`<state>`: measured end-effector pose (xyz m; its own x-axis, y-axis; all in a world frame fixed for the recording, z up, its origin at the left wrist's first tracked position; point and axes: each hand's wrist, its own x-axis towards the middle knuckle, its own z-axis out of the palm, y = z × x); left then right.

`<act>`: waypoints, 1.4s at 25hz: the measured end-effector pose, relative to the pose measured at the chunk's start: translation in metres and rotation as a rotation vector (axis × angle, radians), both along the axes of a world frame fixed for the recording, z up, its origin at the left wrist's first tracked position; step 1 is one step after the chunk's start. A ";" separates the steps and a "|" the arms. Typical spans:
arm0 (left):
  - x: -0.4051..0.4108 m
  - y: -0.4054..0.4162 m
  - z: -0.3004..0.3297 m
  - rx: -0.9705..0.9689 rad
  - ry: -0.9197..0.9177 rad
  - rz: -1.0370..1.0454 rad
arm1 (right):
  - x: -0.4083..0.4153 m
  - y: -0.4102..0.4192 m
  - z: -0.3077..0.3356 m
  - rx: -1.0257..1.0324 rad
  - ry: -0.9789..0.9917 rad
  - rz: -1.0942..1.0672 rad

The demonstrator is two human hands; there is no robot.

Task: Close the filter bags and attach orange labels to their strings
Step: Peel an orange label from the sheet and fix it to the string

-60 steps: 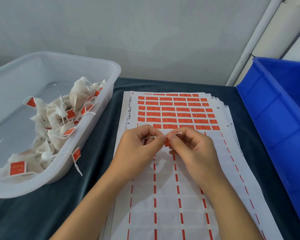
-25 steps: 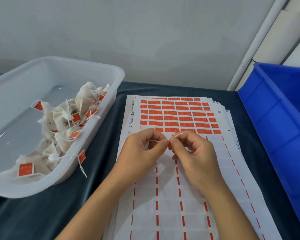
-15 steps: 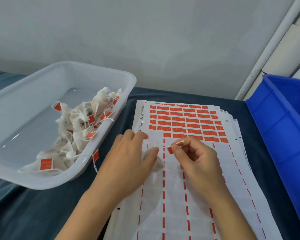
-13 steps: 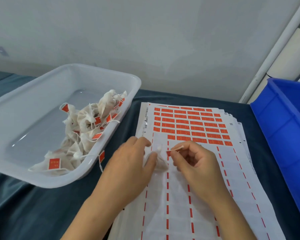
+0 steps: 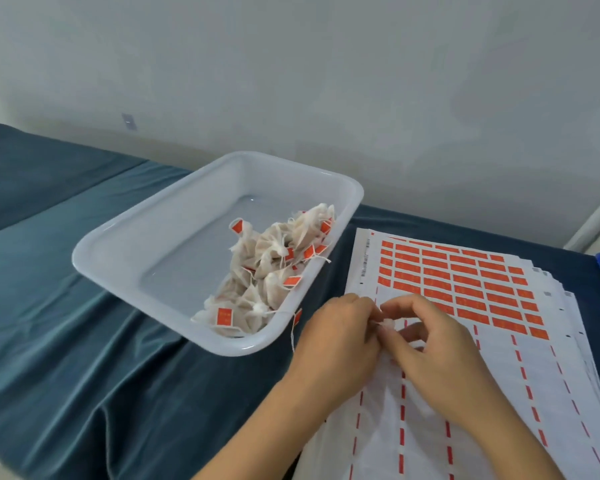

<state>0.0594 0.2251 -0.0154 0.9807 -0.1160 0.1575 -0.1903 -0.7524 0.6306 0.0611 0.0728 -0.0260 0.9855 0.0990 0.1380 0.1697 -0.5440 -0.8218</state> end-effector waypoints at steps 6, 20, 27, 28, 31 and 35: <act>-0.031 0.031 0.052 -0.013 -0.434 0.125 | -0.009 0.041 0.066 0.249 -0.250 0.223; -0.009 0.082 0.046 0.311 -0.364 0.350 | 0.017 0.086 0.052 -0.037 -0.188 0.297; -0.007 -0.021 0.030 0.145 -0.425 -0.006 | -0.008 0.002 0.041 -0.134 -0.132 -0.039; -0.005 -0.034 0.019 0.111 -0.333 -0.059 | -0.012 -0.011 0.031 -0.184 -0.074 -0.094; 0.002 -0.072 -0.025 0.113 -0.185 -0.180 | -0.023 -0.039 -0.001 -0.265 0.086 -0.198; 0.007 -0.088 -0.054 0.179 -0.236 -0.195 | -0.028 -0.050 -0.026 -0.155 0.087 -0.240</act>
<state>0.0665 0.1373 -0.0698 0.8762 -0.3440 0.3375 -0.4663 -0.7819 0.4137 0.0332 0.0229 -0.0523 0.9907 -0.1254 0.0533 -0.0467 -0.6802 -0.7315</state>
